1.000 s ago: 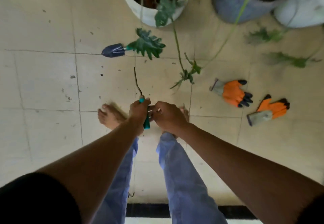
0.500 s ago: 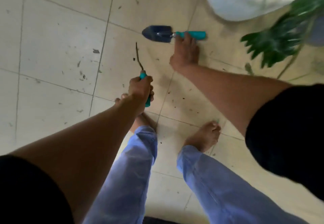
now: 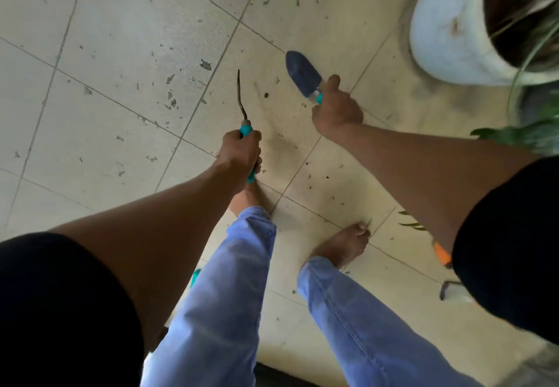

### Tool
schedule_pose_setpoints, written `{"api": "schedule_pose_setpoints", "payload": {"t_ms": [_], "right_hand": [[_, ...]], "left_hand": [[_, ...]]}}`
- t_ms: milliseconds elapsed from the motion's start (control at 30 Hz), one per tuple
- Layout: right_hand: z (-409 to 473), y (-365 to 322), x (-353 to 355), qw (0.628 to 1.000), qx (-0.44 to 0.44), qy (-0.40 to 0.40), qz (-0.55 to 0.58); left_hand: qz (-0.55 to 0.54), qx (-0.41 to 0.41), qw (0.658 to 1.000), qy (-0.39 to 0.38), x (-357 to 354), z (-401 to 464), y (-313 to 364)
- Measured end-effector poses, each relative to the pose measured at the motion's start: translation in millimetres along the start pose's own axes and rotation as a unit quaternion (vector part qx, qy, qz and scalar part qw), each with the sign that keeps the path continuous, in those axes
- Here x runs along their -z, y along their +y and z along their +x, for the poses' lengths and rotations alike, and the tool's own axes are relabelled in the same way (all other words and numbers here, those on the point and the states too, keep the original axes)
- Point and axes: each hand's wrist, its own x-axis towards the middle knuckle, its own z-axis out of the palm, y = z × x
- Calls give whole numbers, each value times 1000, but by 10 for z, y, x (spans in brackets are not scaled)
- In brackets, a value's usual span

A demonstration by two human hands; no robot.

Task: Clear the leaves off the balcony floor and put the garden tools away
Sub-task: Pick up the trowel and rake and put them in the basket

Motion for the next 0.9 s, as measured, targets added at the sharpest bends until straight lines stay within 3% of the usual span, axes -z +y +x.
{"api": "schedule_pose_setpoints", "payload": {"t_ms": [333, 600, 900], "right_hand": [[-946, -1303, 1352, 971, -19, -77, 227], [-998, -2525, 2346, 966, 29, -97, 236], [-722, -3969, 2181, 960, 121, -165, 191]], "left_hand": [[27, -72, 997, 23, 1087, -922, 1038], [-65, -117, 985, 106, 2316, -1259, 1864], [-151, -69, 975, 149, 3034, -1030, 2074]]}}
